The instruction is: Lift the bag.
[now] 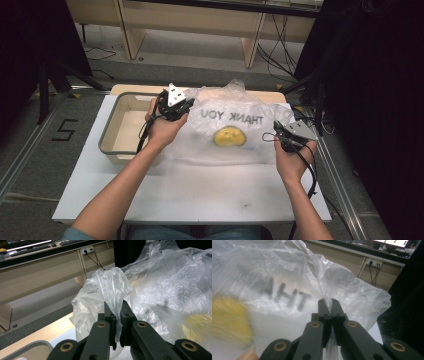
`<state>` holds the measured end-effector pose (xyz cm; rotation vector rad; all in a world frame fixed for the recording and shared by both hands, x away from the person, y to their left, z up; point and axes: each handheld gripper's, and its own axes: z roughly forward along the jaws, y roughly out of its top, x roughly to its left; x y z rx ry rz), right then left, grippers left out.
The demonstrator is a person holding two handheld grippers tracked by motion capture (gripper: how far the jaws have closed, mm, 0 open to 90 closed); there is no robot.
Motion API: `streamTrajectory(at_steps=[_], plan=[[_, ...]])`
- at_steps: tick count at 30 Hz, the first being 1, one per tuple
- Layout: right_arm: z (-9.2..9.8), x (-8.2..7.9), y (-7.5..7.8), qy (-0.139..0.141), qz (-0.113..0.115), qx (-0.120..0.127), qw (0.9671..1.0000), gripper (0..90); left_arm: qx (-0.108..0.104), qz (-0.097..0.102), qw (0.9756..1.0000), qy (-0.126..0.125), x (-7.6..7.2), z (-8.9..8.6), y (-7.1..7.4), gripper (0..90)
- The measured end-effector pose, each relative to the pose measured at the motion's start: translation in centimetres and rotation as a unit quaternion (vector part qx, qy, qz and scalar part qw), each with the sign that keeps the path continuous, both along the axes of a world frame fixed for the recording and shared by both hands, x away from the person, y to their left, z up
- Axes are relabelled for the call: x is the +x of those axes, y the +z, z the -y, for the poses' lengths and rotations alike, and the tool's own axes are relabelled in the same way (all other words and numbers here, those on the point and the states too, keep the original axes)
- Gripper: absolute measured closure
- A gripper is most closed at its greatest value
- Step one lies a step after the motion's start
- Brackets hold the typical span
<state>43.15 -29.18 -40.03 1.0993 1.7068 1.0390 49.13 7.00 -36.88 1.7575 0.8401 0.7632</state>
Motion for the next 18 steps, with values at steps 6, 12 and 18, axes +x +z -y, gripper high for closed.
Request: streamTrajectory(at_steps=[6,12,18], plan=[[0.0,0.2,0.0,0.000,-0.002,0.004,1.0000,89.6,-0.007,-0.013,0.9999,0.002,0.3,-0.1,-0.3,79.9],[0.4,0.0,0.2,-0.006,0.005,0.011,0.9999,89.2,-0.018,-0.016,0.9997,0.008,-0.2,-0.3,0.1,61.5],[0.7,-0.1,0.5,-0.007,0.009,0.014,0.9998,88.6,-0.035,-0.015,0.9992,0.015,-0.8,-0.6,0.4,51.3]])
